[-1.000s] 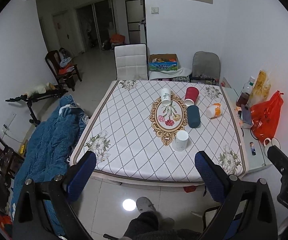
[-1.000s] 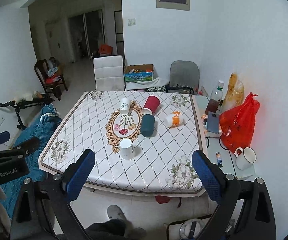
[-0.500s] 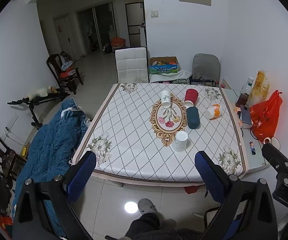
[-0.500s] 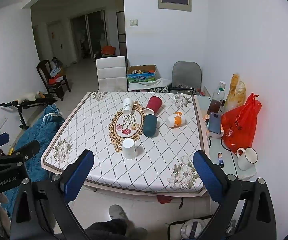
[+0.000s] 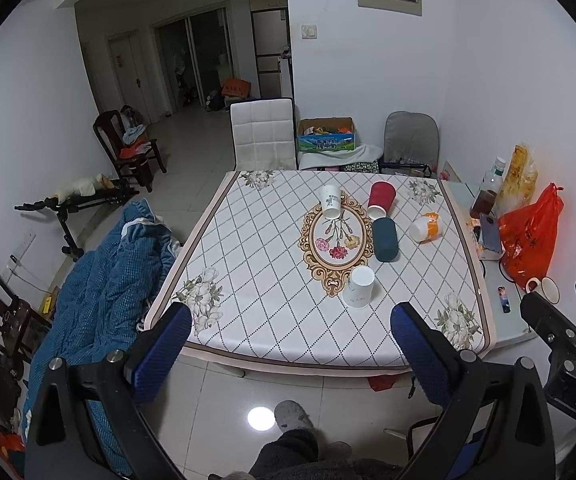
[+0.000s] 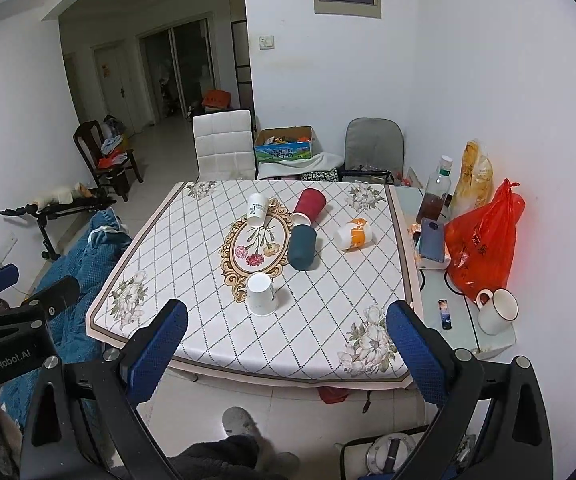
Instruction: Flip cup upside down
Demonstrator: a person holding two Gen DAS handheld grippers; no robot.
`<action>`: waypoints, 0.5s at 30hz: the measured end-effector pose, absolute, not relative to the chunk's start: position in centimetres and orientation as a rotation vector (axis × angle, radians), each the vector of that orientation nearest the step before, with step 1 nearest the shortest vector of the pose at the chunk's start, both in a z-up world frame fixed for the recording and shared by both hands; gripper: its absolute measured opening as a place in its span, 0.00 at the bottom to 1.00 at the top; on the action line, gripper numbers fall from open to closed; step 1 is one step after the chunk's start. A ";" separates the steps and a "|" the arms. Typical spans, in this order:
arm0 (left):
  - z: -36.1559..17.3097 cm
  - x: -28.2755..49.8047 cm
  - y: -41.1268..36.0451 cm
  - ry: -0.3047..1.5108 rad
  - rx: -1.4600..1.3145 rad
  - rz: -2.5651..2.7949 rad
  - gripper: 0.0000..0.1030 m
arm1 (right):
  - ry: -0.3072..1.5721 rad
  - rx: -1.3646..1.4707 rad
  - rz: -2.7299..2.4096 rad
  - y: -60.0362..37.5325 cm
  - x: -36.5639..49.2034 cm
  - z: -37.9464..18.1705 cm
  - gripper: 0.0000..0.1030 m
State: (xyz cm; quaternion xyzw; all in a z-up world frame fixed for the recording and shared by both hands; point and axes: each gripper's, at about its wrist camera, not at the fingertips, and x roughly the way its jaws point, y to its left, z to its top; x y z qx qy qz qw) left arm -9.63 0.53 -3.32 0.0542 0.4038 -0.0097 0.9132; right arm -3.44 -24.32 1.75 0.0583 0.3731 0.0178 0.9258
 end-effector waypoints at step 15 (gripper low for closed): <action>-3.1 -9.3 0.9 0.833 0.114 -0.020 0.99 | 0.768 0.129 0.036 -24.2 -3.2 1.6 0.99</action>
